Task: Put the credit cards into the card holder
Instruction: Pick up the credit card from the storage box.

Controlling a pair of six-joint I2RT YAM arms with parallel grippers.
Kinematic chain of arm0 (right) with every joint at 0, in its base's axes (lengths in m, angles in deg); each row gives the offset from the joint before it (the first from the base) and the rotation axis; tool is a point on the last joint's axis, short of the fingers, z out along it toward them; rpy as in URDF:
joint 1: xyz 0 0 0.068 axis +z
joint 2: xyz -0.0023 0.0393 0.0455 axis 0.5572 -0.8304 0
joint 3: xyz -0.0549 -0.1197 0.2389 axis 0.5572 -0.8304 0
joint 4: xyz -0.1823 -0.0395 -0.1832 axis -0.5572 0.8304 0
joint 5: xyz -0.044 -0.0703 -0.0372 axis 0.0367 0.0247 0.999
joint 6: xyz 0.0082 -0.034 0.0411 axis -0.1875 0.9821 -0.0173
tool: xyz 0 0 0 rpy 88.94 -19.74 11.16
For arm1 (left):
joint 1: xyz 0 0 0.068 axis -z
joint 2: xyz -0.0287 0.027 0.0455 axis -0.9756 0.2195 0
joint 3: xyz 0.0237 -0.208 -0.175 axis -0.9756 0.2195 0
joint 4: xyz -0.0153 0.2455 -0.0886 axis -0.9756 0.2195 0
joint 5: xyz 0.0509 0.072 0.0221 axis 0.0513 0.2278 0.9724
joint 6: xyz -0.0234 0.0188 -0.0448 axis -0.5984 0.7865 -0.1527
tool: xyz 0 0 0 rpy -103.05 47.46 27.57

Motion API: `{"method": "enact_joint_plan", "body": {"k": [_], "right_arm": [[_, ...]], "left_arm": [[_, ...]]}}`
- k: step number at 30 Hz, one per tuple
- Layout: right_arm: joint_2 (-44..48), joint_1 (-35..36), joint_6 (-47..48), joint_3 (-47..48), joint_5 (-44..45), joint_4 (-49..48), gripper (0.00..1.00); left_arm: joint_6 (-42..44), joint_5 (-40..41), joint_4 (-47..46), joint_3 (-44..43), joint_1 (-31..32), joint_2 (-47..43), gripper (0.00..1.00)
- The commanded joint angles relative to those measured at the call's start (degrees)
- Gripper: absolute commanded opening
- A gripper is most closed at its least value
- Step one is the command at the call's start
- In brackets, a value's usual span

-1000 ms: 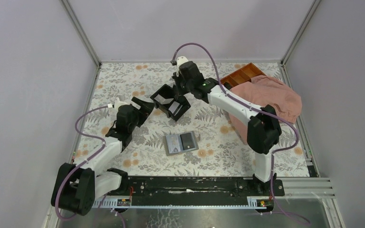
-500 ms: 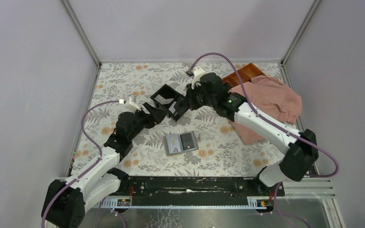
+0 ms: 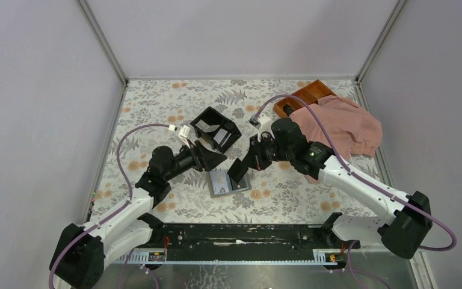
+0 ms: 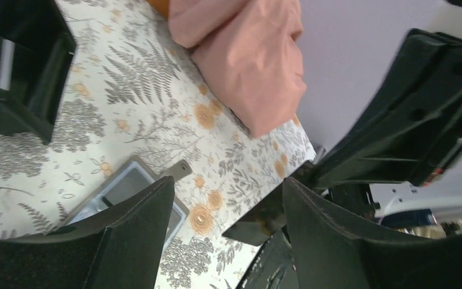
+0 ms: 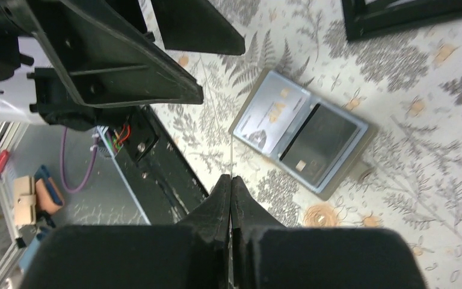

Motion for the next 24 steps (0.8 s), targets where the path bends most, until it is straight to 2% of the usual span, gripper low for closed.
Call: {"method": "enact_joint_plan", "body": {"k": [1,12,24], "right_arm": [[2.53,0.36,-2.28,-1.93,-5.98,-1.20,0.00],[2.32,0.27,-4.15,-1.77,-9.93,-2.24,0.00],[0.87,-0.64,-4.26,-0.44,-11.54,-1.30,0.00]], "left_arm": [[2.13,-7.46,-7.55,0.70,1.90,1.08,0.72],[2.81,-12.22,-10.75,1.06,6.26,5.17,0.66],[-0.41,-18.42,-19.52,2.96,7.60,10.22,0.49]]}}
